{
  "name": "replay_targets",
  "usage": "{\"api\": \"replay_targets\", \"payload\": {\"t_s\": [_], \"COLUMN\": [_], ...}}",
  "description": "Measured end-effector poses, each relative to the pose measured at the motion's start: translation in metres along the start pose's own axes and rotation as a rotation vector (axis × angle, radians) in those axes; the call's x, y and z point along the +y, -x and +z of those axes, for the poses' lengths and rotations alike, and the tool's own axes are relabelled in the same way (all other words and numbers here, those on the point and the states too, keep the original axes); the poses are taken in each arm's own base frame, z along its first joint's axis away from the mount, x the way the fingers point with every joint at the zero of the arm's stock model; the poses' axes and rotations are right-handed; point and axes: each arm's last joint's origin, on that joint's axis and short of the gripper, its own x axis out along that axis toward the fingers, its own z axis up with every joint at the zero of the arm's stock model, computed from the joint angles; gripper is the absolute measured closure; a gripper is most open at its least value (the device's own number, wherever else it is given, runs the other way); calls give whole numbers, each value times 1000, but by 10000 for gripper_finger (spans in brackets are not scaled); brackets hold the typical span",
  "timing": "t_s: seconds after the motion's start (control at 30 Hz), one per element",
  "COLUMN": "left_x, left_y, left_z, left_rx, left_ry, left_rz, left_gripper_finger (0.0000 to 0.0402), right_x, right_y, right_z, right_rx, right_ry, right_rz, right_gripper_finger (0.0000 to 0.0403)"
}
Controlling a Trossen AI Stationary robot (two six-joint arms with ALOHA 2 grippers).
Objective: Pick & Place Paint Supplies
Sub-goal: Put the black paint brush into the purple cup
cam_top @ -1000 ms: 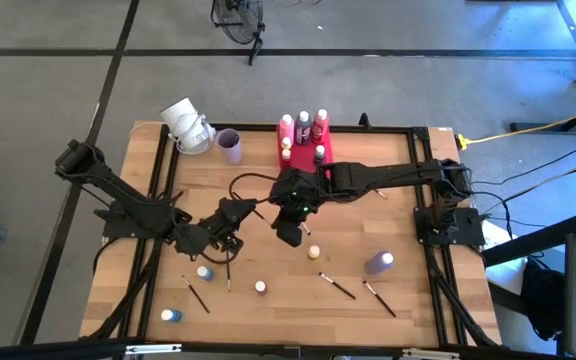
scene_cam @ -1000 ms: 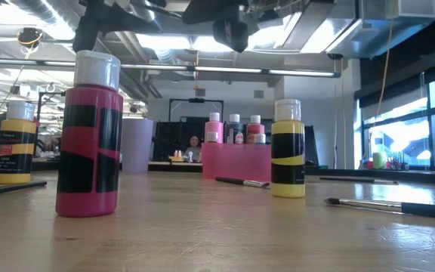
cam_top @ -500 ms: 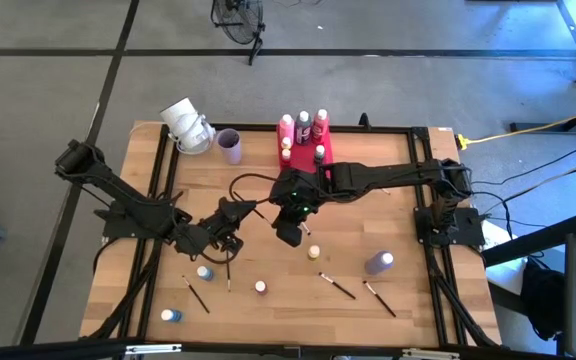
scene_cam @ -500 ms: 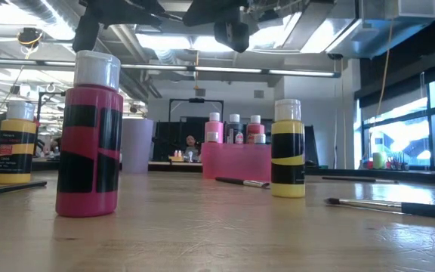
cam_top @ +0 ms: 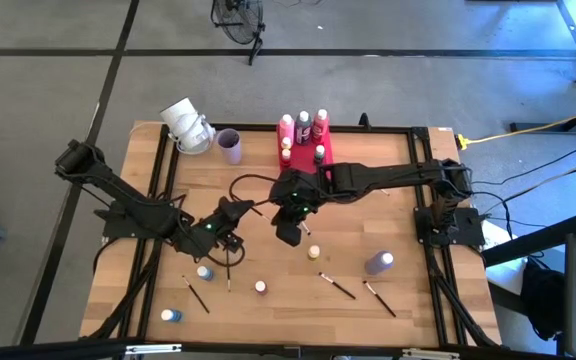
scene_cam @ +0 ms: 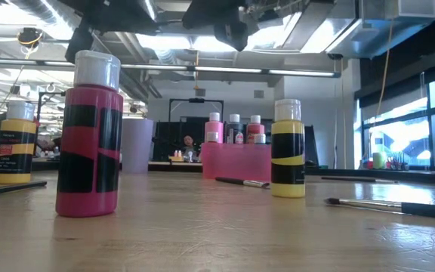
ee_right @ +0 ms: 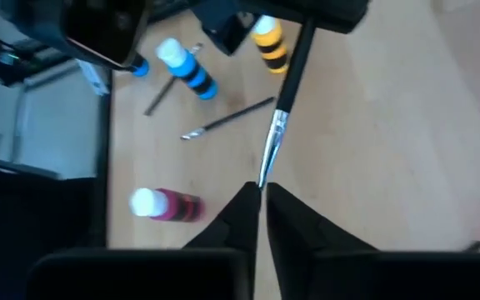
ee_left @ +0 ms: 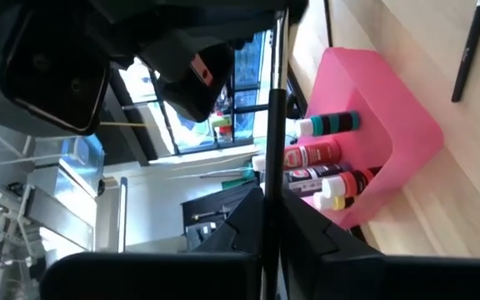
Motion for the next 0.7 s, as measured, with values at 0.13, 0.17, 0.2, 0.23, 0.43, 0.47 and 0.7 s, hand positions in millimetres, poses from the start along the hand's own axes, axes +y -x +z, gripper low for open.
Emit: {"api": "replay_targets", "payload": {"t_s": [0.13, 0.17, 0.2, 0.23, 0.43, 0.47, 0.7], "left_x": [0, 0, 0, 0, 11, 15, 50], "left_y": [0, 0, 0, 0, -3, -3, -3], "left_z": [0, 0, 0, 0, -10, -15, -76], "left_rx": [6, 6, 7, 9, 3, -15, -34], "left_ry": [26, 43, 69, 105, 358, 401, 757], "left_rz": [1, 1, 1, 3, 8, -1, -8], "left_gripper_finger": [389, 390, 390, 390, 389, 389, 389], "right_x": [-2, -2, -2, -2, -1, 1, 20], "right_y": [0, 0, 0, 0, -1, -1, -3], "right_z": [-1, -1, -1, -2, -11, -13, -28], "right_rx": [-1, -1, 0, 0, 41, 58, 82], "right_ry": [55, 64, 69, 74, 125, 145, 250], "right_rz": [-54, -58, -68, -87, -210, -217, -352], "right_gripper_finger": [338, 328, 317, 306, 237, 230, 224]}}
